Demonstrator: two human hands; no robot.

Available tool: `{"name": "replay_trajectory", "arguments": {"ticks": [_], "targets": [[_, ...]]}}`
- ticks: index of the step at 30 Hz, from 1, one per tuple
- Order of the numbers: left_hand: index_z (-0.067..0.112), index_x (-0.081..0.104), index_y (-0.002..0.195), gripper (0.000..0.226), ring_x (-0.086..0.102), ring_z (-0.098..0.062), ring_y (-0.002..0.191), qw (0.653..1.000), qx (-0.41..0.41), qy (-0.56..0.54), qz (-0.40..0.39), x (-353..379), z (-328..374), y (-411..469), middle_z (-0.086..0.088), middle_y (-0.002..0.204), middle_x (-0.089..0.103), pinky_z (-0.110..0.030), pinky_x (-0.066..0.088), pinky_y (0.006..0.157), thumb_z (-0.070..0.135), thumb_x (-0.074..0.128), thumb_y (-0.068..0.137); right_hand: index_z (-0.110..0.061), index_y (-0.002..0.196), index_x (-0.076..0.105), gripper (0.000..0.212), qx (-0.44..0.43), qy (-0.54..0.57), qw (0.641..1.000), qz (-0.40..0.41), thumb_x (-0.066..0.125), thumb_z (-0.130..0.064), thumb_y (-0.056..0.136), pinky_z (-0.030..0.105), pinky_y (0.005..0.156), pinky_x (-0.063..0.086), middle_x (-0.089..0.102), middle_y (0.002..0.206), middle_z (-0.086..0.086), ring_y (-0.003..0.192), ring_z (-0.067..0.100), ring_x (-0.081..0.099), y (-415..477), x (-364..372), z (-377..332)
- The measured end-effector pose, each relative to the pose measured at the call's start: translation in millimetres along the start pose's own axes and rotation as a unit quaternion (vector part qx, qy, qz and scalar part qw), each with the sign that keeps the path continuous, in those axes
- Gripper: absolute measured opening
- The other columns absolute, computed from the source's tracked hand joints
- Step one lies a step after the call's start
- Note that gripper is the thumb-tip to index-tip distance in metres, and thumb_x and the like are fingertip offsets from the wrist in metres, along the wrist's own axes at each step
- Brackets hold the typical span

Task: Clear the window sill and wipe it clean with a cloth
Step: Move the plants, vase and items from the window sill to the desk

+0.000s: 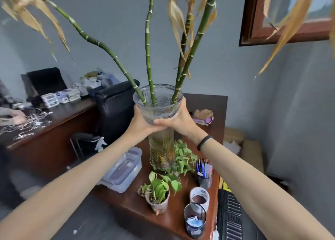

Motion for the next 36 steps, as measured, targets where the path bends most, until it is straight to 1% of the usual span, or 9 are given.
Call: {"name": "replay_trajectory", "arguments": {"ticks": [8,14,17,20,22,26,32,34,36], "targets": [[0.033,0.046,0.122,0.079,0.056,-0.014,0.118,0.998,-0.007,0.036,0.043,-38,-13,-3,0.002,0.123,0.06,-0.042,0.044,0.102,0.03,0.091,0.057,-0.009,0.133,0.029,0.108,0.012,0.032,0.998,-0.061,0.094,-0.026,0.049,0.042,0.1,0.047,0.052,0.13,0.005,0.119,0.013,0.055,23,41,13],[0.016,0.046,0.127,0.083,0.055,-0.016,0.119,0.998,-0.014,0.043,0.039,-54,-38,9,-0.001,0.125,0.059,-0.043,0.044,0.102,0.027,0.091,0.058,-0.012,0.132,0.026,0.101,0.012,0.037,0.997,-0.067,0.091,-0.011,0.054,0.037,0.102,0.046,0.051,0.128,0.001,0.119,0.009,0.054,41,58,19],[0.016,0.042,0.13,0.092,0.053,-0.017,0.121,0.998,-0.014,0.045,0.047,-64,-54,20,-0.002,0.128,0.056,-0.046,0.044,0.102,0.033,0.092,0.055,-0.015,0.129,0.026,0.099,0.012,0.034,0.997,-0.066,0.091,-0.01,0.055,0.037,0.103,0.045,0.05,0.128,-0.001,0.119,0.008,0.053,53,65,26],[0.025,0.038,0.128,0.091,0.051,-0.01,0.122,0.998,-0.015,0.038,0.057,-71,-69,30,0.002,0.128,0.053,-0.035,0.042,0.103,0.038,0.09,0.054,-0.018,0.128,0.026,0.1,0.016,0.023,0.998,-0.057,0.092,-0.014,0.054,0.039,0.103,0.045,0.05,0.129,-0.001,0.12,0.009,0.053,69,71,38],[0.023,0.037,0.128,0.093,0.05,-0.007,0.121,0.998,-0.016,0.029,0.051,-76,-86,42,0.003,0.128,0.052,-0.031,0.042,0.102,0.041,0.089,0.053,-0.017,0.129,0.026,0.102,0.019,0.018,0.999,-0.048,0.092,-0.02,0.052,0.041,0.102,0.046,0.05,0.13,0.001,0.12,0.01,0.053,84,78,51],[0.018,0.039,0.131,0.097,0.052,-0.015,0.122,1.0,-0.019,0.011,0.022,-81,-135,75,-0.001,0.129,0.055,-0.044,0.044,0.102,0.043,0.091,0.053,-0.017,0.13,0.026,0.104,0.029,-0.01,0.999,-0.027,0.093,-0.026,0.051,0.039,0.101,0.046,0.05,0.13,-0.001,0.12,0.008,0.052,115,86,81],[0.028,0.046,0.126,0.083,0.056,-0.012,0.117,0.999,0.0,-0.024,-0.027,-82,-210,128,0.003,0.122,0.06,-0.039,0.047,0.1,0.035,0.09,0.056,-0.016,0.138,0.017,0.11,0.062,-0.036,0.997,0.011,0.091,-0.014,0.056,0.021,0.099,0.045,0.043,0.135,-0.002,0.124,0.004,0.047,168,103,154],[0.027,0.044,0.128,0.085,0.055,-0.012,0.118,0.998,0.0,-0.048,-0.041,-80,-236,140,0.003,0.123,0.06,-0.04,0.047,0.1,0.03,0.09,0.057,-0.017,0.14,0.015,0.114,0.081,-0.05,0.995,0.016,0.091,-0.016,0.055,0.023,0.101,0.044,0.042,0.138,-0.001,0.126,0.006,0.046,181,111,180],[0.037,0.041,0.127,0.086,0.055,-0.01,0.117,0.997,-0.008,-0.062,-0.05,-78,-268,148,0.006,0.123,0.059,-0.037,0.047,0.099,0.028,0.09,0.057,-0.017,0.141,0.014,0.118,0.101,-0.059,0.993,0.021,0.092,-0.019,0.053,0.029,0.104,0.043,0.042,0.14,-0.001,0.128,0.008,0.045,191,118,208]]}}
Point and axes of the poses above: each hand's wrist, its own y-axis towards the middle knuckle, its own x-axis out of the palm, z = x × y, the point moved 9 cm from there along y, towards the middle knuckle
